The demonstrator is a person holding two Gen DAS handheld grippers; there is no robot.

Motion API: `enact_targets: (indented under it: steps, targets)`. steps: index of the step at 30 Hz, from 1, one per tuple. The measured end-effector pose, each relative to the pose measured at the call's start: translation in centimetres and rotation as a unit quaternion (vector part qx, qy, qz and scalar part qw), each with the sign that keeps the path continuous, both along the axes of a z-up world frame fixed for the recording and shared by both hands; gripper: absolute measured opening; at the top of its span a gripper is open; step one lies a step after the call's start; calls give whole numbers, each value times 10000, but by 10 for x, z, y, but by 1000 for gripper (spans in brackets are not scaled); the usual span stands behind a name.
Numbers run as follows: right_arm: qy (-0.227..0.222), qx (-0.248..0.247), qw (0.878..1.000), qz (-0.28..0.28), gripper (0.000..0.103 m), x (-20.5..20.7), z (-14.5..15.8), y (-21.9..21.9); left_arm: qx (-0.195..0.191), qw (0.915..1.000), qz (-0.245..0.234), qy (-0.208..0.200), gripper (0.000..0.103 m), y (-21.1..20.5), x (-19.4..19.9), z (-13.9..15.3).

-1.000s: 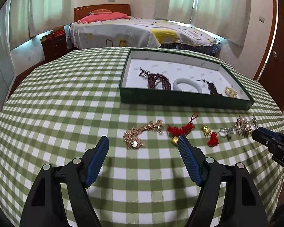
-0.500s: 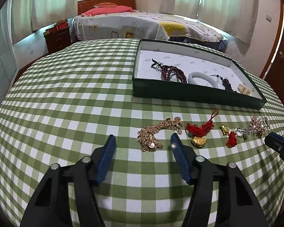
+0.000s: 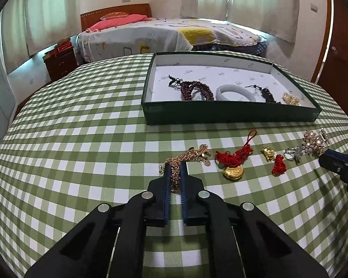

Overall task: Organize jewelry
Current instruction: 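Grasp the gold chain with the left gripper while the right gripper grasps the pearl brooch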

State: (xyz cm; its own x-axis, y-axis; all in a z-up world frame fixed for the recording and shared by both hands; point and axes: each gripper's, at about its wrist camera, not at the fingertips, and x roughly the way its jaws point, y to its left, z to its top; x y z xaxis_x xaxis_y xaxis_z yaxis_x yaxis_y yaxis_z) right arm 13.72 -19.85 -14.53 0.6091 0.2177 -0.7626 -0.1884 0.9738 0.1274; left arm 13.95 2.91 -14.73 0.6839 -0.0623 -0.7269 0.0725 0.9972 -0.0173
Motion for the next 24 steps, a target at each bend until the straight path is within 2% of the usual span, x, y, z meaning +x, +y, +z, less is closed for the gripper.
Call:
enact_targets:
  steps: [10, 24]
  targets:
    - [-10, -20, 10000, -31, 30, 9, -1, 0, -41, 9996, 103, -261, 8, 5, -7, 18]
    - [-26, -52, 9999, -137, 31, 18, 2, -6, -100, 9997, 138, -151, 8, 9, -6, 14]
